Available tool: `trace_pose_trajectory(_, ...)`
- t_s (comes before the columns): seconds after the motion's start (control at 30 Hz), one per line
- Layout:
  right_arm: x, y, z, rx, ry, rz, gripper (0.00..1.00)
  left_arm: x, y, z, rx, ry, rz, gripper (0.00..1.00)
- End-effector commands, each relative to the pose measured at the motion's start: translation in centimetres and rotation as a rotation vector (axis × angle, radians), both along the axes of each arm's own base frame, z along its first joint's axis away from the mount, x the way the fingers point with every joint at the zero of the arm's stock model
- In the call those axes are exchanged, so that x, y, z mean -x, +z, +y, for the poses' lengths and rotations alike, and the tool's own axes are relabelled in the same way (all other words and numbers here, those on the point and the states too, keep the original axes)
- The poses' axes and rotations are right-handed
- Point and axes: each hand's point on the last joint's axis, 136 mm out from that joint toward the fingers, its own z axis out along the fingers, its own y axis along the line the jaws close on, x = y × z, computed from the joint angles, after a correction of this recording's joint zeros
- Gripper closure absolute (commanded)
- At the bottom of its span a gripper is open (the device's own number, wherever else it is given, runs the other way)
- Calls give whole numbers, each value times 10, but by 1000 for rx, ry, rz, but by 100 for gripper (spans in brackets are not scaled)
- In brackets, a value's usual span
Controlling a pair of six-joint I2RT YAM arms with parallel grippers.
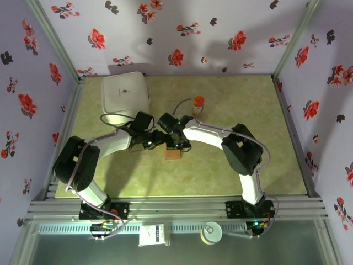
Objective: Take the credit cards out of the card holder
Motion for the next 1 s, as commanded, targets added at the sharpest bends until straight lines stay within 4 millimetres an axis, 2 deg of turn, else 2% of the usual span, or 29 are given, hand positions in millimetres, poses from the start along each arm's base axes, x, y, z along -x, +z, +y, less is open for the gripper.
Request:
trace_pose_trajectory(0.0,-1,13,-14,24,-7,-24,88,-1,1,-5,1,-18,7,68)
trace_pose_trajectory(0.27,-3,27,-34,37,-35,-53,79,-3,0,-6,0,-15,10,66)
trace_pose_trajectory(0.5,-6,17,-50,58,-69,-40,78,-4,-1,-7,-2,-16,12,66)
trace_pose_trajectory(0.73,-7,5,-45,25,-70,-10,76,-4,-2,-7,-5,-16,17,66)
trace_pose_trajectory(0.97,-9,20,-27,-52,-33,-30,67,-7,-3,5,-60,22,8,67)
